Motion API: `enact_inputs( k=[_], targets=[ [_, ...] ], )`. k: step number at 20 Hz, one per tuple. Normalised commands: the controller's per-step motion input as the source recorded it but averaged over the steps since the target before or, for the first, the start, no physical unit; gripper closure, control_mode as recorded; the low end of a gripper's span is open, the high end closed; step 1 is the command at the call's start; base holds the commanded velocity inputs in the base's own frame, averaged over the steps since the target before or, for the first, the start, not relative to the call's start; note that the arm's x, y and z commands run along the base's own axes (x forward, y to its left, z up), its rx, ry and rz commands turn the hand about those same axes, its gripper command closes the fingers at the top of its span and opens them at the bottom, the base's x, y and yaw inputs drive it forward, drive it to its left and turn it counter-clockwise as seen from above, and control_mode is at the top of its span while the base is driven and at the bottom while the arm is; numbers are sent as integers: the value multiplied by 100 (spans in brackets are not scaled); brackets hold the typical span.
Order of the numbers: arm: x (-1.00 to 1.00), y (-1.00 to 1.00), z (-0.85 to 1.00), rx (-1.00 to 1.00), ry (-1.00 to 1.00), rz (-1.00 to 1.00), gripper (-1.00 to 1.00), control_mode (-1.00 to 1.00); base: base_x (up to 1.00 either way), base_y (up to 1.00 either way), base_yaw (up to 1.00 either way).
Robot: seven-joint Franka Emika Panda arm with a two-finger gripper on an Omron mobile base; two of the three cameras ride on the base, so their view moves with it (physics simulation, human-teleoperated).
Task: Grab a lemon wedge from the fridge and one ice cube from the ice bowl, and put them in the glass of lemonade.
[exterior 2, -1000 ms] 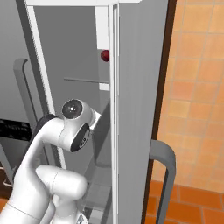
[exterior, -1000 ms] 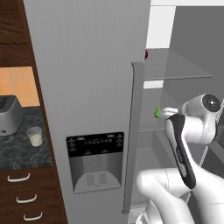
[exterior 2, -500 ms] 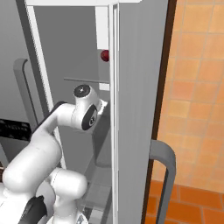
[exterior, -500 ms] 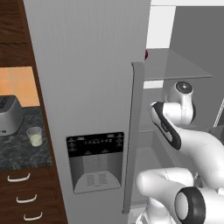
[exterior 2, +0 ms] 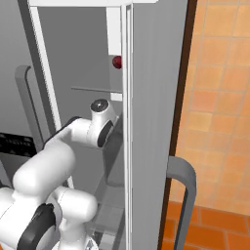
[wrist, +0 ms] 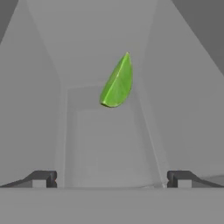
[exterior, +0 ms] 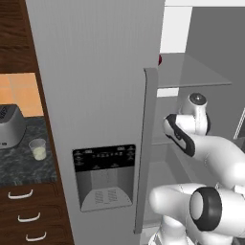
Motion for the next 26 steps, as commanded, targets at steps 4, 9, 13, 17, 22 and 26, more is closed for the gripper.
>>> enact_inputs(
  k=[4,9,13,17,22,26],
  targets=[
    [24,0,-3,0,1,0,-100,-100,0,0,0],
    [53,-1,0,0,0,-2,-100,-100,0,0,0],
    [49,-11,0,0,0,-6,-100,-100,0,0,0],
    [31,-19,-12,1,0,-7,-100,-100,0,0,0],
    [0,-11,-1,2,0,-4,-100,-100,0,0,0],
    [44,0,-26,0,0,-12,-100,-100,0,0,0]
  ],
)
